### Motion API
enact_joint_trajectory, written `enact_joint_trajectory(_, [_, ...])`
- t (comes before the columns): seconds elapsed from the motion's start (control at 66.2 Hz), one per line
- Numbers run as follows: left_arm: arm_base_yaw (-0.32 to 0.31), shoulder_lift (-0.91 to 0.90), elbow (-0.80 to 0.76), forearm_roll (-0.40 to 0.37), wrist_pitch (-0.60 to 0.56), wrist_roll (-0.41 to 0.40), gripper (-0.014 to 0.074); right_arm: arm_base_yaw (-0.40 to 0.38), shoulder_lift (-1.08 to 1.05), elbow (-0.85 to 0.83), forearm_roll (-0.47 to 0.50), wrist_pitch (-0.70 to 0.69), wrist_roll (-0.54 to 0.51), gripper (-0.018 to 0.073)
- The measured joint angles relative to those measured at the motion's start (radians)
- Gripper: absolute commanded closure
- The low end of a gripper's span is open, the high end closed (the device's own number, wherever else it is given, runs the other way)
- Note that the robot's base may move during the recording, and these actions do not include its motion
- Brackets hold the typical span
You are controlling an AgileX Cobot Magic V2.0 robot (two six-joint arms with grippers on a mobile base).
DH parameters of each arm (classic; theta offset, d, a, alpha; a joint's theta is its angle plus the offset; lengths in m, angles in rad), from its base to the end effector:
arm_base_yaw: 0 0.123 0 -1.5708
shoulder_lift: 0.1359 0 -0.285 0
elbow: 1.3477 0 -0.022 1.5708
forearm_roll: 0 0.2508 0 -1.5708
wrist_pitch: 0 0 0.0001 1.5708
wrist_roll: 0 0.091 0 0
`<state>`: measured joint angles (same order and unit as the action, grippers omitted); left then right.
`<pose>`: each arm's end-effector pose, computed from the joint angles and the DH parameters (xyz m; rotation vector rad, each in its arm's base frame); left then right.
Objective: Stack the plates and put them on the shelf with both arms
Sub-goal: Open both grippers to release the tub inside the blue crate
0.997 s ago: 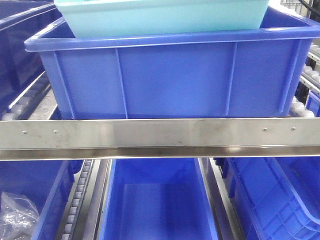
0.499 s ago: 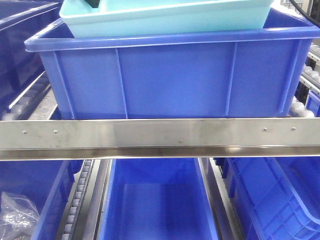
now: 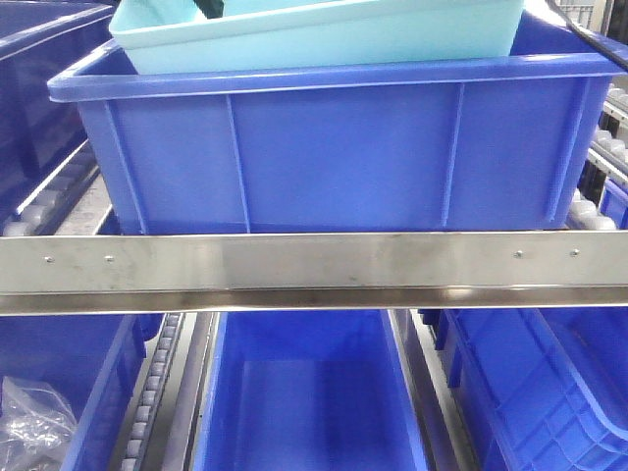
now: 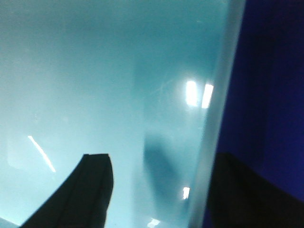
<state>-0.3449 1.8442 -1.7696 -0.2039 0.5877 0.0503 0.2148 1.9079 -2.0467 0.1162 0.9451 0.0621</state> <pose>0.4108 -0.1585 0.3611 0.3083 2.1357 -0.3914 0.4257 0.1016 0.3948 -0.1463 2.2948 0.2865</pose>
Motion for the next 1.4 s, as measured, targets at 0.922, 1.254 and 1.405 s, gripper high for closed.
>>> enact_joint_trajectory(0.922, [0.010, 0.000, 0.000, 0.000, 0.020, 0.002, 0.0214, 0.000, 0.067, -0.004, -0.009, -0.025, 0.000, 0.0052])
enact_joint_trajectory(1.254, [0.010, 0.000, 0.000, 0.000, 0.020, 0.002, 0.0215, 0.000, 0.069, -0.004, -0.017, -0.027, 0.000, 0.0052])
enact_joint_trajectory(1.405, [0.010, 0.000, 0.000, 0.000, 0.014, 0.002, 0.0226, 0.000, 0.069, -0.004, -0.022, -0.027, 0.000, 0.0052])
